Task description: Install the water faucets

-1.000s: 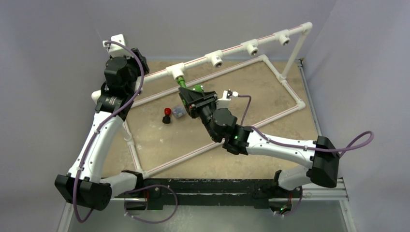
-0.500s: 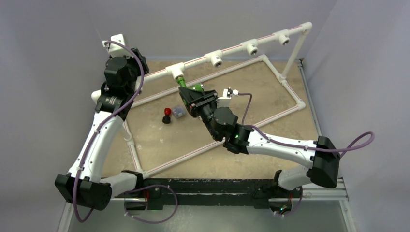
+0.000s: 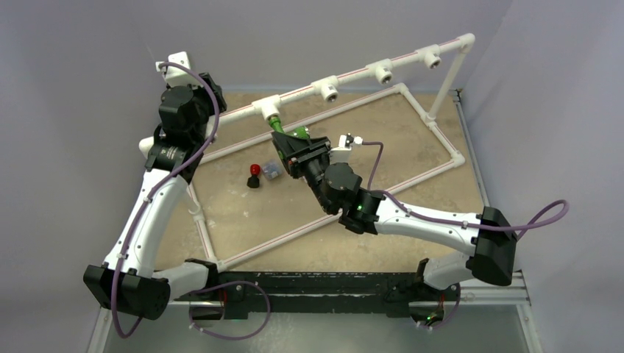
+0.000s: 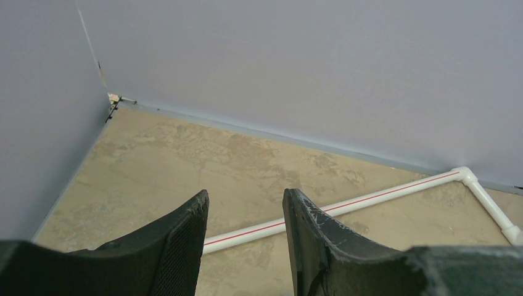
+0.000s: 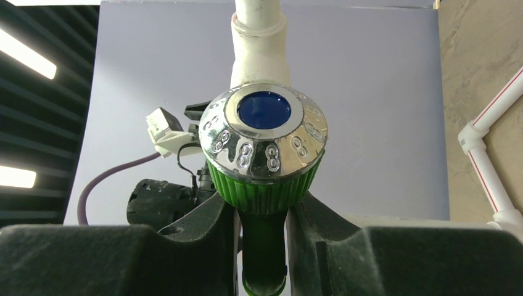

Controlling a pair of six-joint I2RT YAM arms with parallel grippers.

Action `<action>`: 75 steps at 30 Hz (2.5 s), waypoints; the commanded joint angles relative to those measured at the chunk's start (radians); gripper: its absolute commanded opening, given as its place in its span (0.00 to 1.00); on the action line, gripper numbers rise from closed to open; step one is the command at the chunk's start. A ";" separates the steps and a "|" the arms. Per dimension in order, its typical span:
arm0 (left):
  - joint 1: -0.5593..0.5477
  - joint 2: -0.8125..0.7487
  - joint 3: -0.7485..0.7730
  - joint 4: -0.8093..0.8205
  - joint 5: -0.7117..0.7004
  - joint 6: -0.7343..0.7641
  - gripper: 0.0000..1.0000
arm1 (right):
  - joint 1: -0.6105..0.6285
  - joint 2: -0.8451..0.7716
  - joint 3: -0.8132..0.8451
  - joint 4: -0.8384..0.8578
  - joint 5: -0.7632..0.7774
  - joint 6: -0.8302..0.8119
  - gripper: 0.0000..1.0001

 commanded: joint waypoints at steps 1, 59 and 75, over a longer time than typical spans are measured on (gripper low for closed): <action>-0.028 0.000 -0.054 -0.207 0.078 -0.009 0.47 | -0.035 0.016 0.045 0.026 0.013 0.004 0.22; -0.028 0.005 -0.045 -0.214 0.064 -0.002 0.47 | -0.034 -0.219 -0.232 0.132 -0.150 -0.233 0.92; -0.028 0.009 -0.043 -0.217 0.064 0.001 0.48 | -0.035 -0.542 -0.346 0.077 -0.288 -1.084 0.91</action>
